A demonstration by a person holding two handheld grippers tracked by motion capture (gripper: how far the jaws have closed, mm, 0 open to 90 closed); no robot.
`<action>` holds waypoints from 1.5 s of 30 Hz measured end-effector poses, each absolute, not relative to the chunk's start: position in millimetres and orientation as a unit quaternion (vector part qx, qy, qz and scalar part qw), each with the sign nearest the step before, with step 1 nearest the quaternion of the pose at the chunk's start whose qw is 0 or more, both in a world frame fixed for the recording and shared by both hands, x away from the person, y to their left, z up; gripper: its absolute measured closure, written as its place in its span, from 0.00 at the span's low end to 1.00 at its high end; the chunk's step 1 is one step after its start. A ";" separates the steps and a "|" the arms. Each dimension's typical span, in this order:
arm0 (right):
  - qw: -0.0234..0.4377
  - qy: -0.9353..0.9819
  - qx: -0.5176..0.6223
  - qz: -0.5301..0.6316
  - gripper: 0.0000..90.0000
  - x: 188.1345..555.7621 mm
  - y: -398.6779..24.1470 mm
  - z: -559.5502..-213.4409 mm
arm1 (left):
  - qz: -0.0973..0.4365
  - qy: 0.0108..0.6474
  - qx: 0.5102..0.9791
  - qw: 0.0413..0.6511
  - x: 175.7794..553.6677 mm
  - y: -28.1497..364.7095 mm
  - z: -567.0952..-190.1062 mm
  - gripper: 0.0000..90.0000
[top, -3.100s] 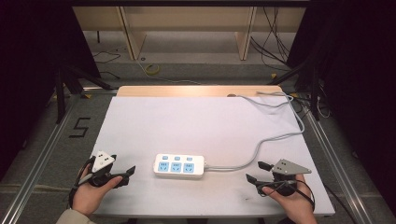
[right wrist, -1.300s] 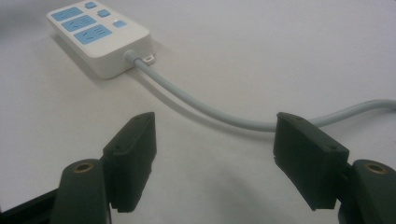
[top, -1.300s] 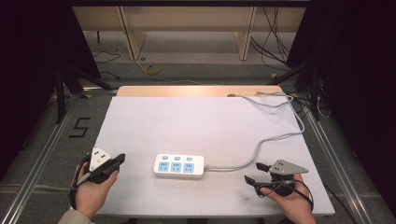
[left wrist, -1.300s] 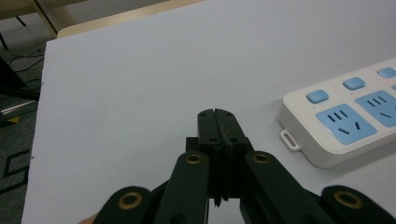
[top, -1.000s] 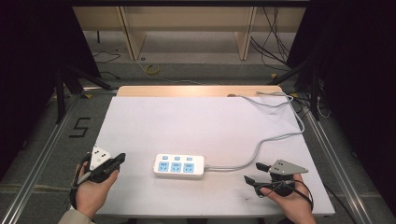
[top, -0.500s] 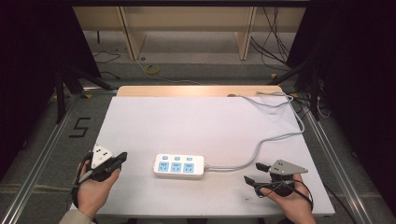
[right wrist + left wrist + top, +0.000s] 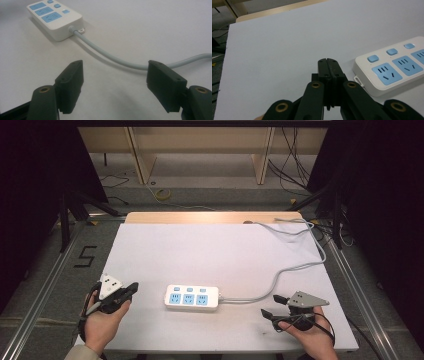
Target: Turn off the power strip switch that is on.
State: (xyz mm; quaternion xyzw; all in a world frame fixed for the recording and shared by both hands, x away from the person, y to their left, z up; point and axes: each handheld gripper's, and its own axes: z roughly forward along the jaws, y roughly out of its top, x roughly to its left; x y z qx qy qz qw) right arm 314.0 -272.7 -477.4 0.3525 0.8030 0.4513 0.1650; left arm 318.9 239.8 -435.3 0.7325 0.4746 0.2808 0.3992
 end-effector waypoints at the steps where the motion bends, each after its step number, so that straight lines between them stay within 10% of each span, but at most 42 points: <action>1: 0.165 0.803 0.353 0.451 0.34 314.0 -272.7 -477.4 | 0.280 0.475 0.733 0.399 319.1 239.5 -435.0 1.00; 45: 0.161 0.805 0.350 0.450 0.34 314.0 -271.2 -478.0 | 0.271 0.448 0.752 0.400 330.2 205.4 -429.8 1.00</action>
